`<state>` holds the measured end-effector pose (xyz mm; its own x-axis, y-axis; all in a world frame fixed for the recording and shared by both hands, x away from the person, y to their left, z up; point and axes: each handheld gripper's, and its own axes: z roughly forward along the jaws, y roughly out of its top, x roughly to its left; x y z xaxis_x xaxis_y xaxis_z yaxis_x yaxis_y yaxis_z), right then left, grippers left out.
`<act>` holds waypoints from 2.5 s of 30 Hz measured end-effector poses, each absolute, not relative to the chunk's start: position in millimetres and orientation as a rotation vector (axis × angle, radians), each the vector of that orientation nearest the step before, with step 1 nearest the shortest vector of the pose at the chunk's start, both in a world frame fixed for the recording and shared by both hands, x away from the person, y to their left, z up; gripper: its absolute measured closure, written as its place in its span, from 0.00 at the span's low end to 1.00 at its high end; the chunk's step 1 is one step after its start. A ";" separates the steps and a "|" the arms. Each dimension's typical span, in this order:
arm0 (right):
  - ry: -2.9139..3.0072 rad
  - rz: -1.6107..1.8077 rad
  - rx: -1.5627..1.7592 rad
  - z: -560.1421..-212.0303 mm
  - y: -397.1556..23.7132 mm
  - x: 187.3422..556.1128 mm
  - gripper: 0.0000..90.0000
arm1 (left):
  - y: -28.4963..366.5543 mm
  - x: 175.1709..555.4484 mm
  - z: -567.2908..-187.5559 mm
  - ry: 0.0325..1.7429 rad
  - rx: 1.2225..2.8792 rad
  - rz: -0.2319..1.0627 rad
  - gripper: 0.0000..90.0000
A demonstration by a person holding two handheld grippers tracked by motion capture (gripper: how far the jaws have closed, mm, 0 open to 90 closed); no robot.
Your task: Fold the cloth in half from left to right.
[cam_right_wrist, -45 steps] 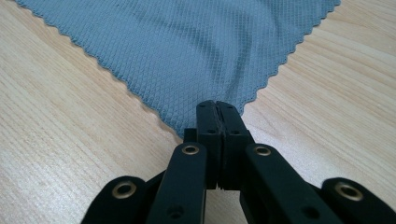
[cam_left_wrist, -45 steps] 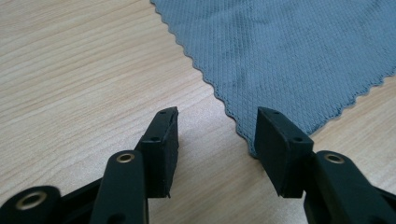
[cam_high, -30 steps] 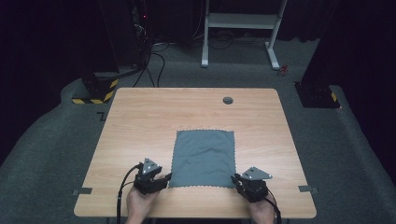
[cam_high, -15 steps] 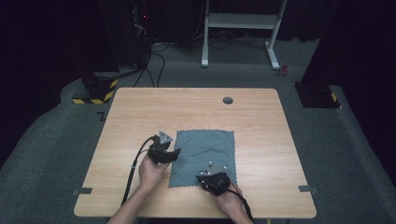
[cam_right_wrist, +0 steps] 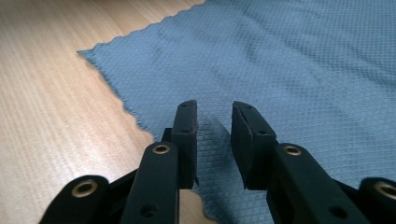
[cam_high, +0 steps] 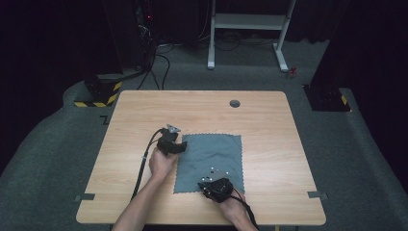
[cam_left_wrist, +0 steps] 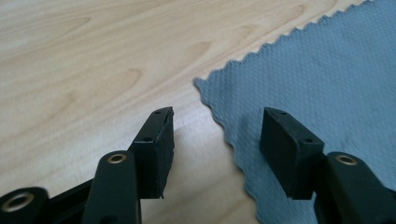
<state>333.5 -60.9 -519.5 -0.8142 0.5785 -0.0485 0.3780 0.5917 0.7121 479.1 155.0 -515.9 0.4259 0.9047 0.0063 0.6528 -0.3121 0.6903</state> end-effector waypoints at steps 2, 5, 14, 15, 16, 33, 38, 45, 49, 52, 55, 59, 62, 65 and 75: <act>2.558 1.061 0.782 -519.8 -57.6 332.3 0.77 | 155.5 486.3 -516.2 1.324 2.054 0.519 0.50; 2.584 1.070 0.742 -519.3 -45.0 333.0 0.74 | 156.0 489.8 -517.5 1.315 2.046 0.536 0.51; 2.621 1.119 0.603 -518.3 -5.6 320.3 0.67 | 156.8 490.3 -519.0 1.302 2.034 0.540 0.51; 2.627 1.120 0.593 -518.1 -1.8 319.1 0.66 | 157.1 490.7 -518.9 1.300 2.036 0.537 0.50; 2.631 1.123 0.590 -517.4 1.2 318.4 0.65 | 157.5 491.4 -518.6 1.302 2.040 0.530 0.50; 2.603 1.097 0.637 -522.8 10.5 319.7 0.95 | 154.7 496.9 -521.1 1.290 2.002 0.551 0.62; 2.594 1.077 0.641 -522.3 11.5 319.2 0.98 | 153.8 497.0 -520.8 1.272 2.003 0.535 0.72; 2.574 1.066 0.642 -522.8 11.8 317.1 1.00 | 151.0 503.3 -516.0 1.288 2.032 0.440 0.99; 2.572 1.097 0.658 -523.8 10.4 317.9 1.00 | 157.6 506.8 -515.6 1.305 2.009 0.379 1.00; 2.577 1.108 0.661 -522.6 8.9 318.1 1.00 | 159.1 506.5 -514.4 1.305 2.001 0.364 1.00; 2.565 1.114 0.656 -519.3 6.8 316.4 1.00 | 161.3 505.7 -509.6 1.288 1.979 0.361 1.00; 2.570 1.123 0.648 -517.0 6.3 317.0 1.00 | 166.1 505.2 -505.2 1.266 1.969 0.358 1.00; 2.575 1.120 0.639 -514.9 8.9 317.3 1.00 | 170.3 504.8 -503.5 1.274 1.968 0.351 1.00; 2.568 1.126 0.636 -510.5 12.3 315.5 1.00 | 174.5 503.7 -498.7 1.280 1.957 0.349 1.00; 2.586 1.189 0.554 -495.7 29.7 316.3 1.00 | 205.1 498.2 -485.9 1.329 1.986 0.390 1.00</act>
